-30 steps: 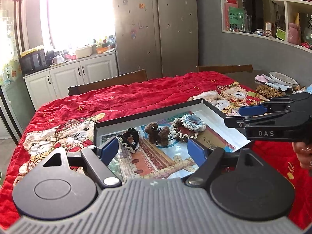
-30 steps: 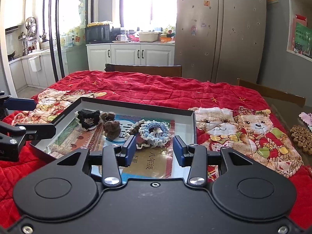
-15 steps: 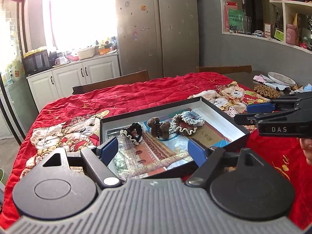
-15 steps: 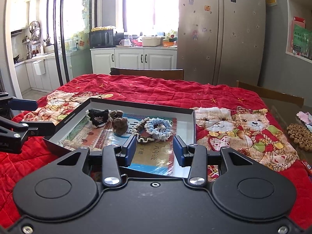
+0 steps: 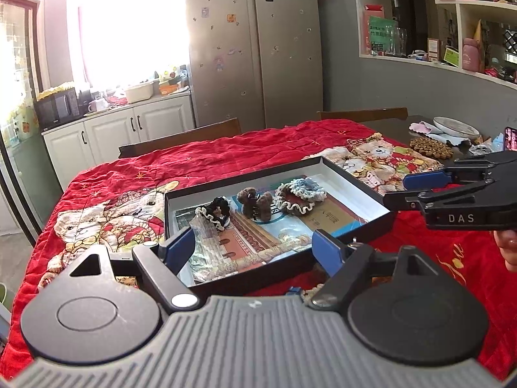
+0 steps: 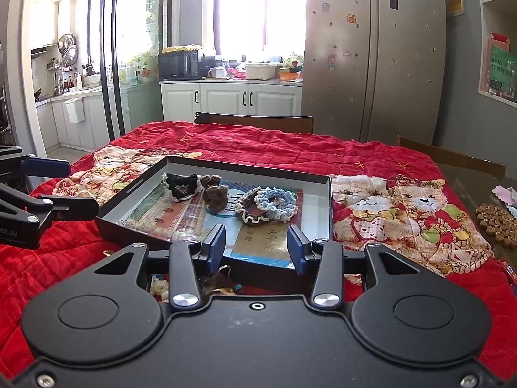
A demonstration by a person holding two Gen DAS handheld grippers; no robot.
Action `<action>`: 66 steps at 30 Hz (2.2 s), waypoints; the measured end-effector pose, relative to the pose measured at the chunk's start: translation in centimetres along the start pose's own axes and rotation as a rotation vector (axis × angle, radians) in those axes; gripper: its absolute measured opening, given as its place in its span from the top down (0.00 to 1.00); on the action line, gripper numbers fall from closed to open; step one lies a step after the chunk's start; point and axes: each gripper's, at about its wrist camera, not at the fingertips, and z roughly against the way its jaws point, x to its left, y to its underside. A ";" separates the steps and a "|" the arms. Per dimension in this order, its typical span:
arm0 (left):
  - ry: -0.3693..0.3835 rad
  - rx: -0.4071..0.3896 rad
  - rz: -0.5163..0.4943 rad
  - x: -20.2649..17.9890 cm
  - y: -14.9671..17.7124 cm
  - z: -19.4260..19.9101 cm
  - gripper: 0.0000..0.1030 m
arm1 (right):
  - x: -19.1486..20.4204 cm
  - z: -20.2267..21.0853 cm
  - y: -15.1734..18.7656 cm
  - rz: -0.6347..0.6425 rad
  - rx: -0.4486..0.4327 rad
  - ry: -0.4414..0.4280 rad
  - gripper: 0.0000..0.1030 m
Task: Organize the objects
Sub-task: 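Withdraw both open tools from the box toward the items on the quilt, then grasp brown paper pouch with left tool while right tool grasps tan logo pouch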
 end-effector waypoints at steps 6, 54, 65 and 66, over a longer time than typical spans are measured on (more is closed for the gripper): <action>0.002 0.004 -0.010 -0.3 0.8 0.7 0.15 | 0.3 0.7 0.7 0.006 0.006 -0.006 0.61; 0.082 0.126 0.142 1.4 7.7 -5.5 0.37 | 1.8 -5.3 7.3 -0.075 0.132 -0.055 0.61; 0.103 0.138 0.160 1.4 7.6 -5.7 0.60 | 1.7 -5.2 7.4 -0.079 0.133 -0.061 0.65; 0.102 0.140 0.162 1.3 7.6 -5.6 0.60 | 1.7 -5.1 7.4 -0.079 0.133 -0.062 0.65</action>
